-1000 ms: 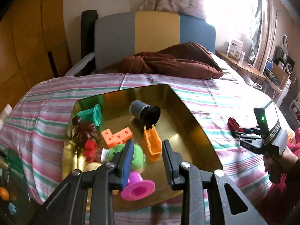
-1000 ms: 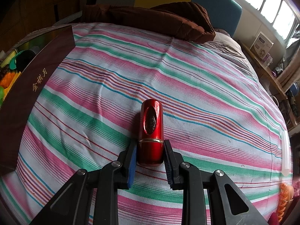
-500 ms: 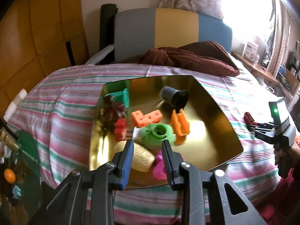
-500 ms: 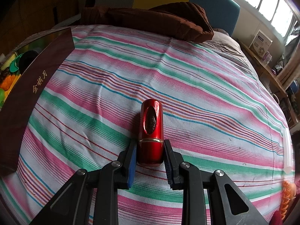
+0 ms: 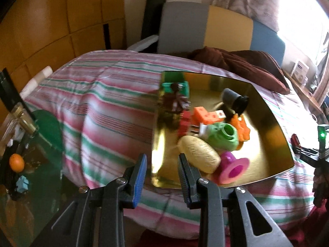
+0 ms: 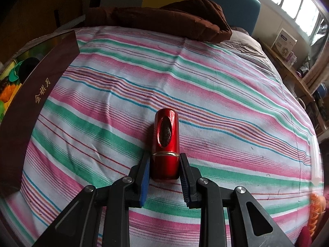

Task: Organize rigid objects
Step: 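Carry the red lipstick toy over the tray with the right gripper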

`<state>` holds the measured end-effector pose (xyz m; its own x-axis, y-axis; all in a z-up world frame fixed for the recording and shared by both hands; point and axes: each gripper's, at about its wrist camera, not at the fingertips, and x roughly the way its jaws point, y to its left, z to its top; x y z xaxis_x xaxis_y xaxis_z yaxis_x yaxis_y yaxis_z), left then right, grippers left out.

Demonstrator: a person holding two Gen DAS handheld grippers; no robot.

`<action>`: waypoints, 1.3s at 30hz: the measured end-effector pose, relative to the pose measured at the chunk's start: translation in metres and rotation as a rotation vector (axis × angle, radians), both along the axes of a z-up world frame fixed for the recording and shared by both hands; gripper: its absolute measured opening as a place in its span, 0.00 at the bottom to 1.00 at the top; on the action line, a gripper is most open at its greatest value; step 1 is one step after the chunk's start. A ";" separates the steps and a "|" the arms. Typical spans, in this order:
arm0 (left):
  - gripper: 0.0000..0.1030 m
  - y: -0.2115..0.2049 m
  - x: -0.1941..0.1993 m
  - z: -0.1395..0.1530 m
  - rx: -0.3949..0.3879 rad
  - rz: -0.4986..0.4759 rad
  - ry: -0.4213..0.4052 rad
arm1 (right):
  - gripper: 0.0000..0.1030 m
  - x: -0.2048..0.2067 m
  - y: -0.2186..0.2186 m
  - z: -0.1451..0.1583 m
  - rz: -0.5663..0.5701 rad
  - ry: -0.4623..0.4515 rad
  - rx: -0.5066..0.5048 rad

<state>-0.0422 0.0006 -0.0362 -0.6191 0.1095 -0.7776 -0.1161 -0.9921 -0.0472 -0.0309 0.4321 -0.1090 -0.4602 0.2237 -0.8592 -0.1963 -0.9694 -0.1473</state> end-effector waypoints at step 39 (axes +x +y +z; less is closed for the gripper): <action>0.29 0.032 0.012 0.011 0.049 -0.131 0.023 | 0.25 0.011 -0.178 0.098 0.330 0.227 -0.197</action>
<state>-0.0302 0.0326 -0.0251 -0.6145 0.2279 -0.7553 -0.2461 -0.9650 -0.0909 -0.0195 0.2543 -0.0110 -0.6614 -0.1248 -0.7396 0.1221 -0.9908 0.0580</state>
